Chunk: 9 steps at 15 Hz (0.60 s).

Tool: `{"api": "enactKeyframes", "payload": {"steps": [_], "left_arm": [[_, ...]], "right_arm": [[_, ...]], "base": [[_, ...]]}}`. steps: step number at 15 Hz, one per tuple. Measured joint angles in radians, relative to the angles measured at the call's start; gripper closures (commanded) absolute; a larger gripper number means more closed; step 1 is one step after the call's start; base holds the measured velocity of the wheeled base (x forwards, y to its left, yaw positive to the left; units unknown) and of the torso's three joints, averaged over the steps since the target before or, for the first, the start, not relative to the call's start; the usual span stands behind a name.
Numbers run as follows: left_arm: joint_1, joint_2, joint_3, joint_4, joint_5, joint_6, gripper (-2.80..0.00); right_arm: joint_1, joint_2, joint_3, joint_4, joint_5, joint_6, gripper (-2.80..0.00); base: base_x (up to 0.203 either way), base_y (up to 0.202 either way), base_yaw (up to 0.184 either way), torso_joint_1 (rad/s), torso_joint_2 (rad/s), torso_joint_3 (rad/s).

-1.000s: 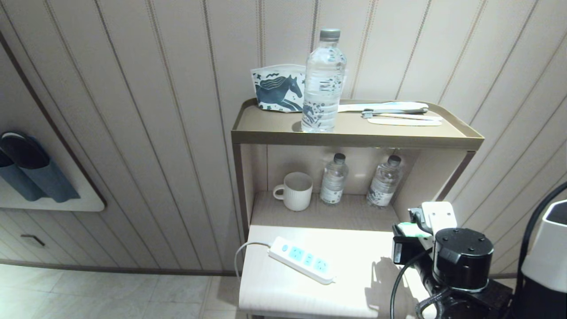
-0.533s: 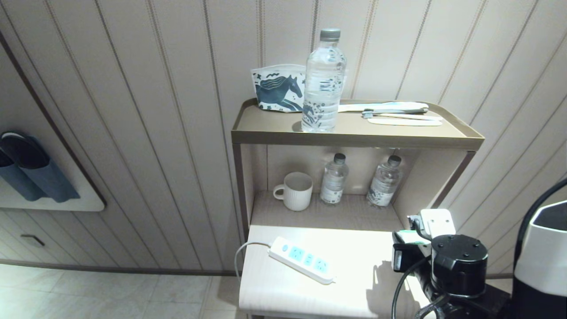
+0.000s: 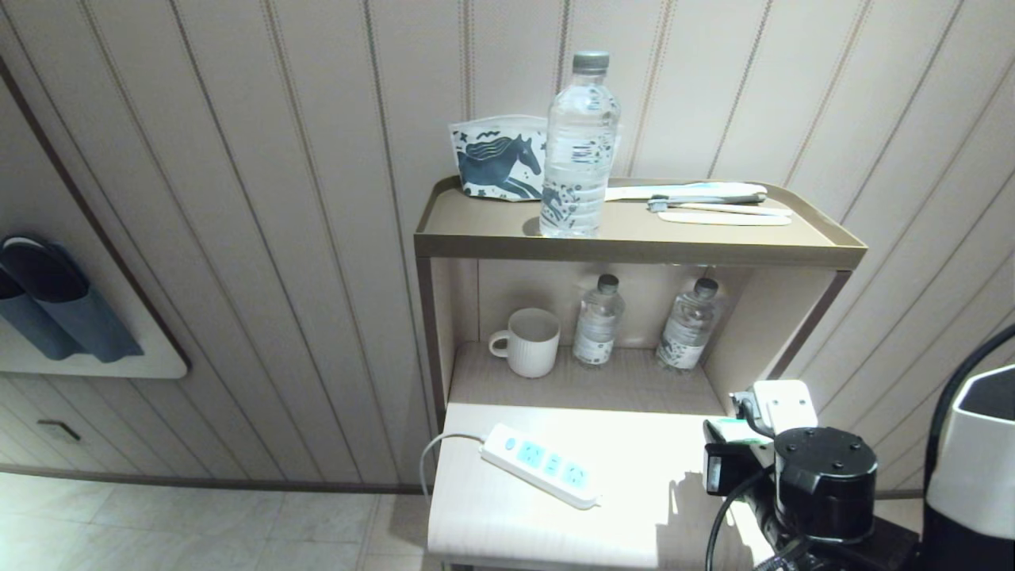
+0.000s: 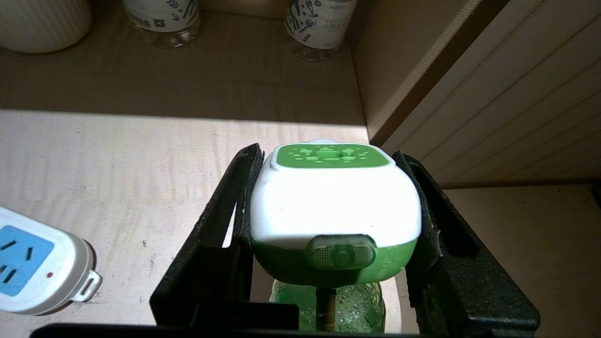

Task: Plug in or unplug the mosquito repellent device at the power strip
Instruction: Place the mosquito repellent liquid on the table

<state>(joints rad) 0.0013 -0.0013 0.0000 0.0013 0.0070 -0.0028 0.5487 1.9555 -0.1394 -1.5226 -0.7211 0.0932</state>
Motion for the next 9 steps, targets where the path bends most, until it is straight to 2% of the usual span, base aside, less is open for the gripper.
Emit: {"api": "enactKeyframes", "payload": {"steps": [4,8,9], "left_arm": [[0.0,0.0,0.0,0.0,-0.001,0.0,0.0],[0.0,0.0,0.0,0.0,-0.001,0.0,0.0],[0.0,0.0,0.0,0.0,-0.001,0.0,0.0]], "right_arm": [[0.07,-0.008,0.021,0.0,0.0,-0.001,0.0],[0.079,-0.073,0.05,0.007,0.036,-0.023,0.0],[0.079,-0.11,0.054,0.045,0.057,-0.021,0.0]], "base": [[0.0,0.0,0.0,0.0,0.0,0.0],[0.0,0.0,0.0,0.0,0.0,0.0],[0.0,0.0,0.0,0.0,0.0,0.0]]}}
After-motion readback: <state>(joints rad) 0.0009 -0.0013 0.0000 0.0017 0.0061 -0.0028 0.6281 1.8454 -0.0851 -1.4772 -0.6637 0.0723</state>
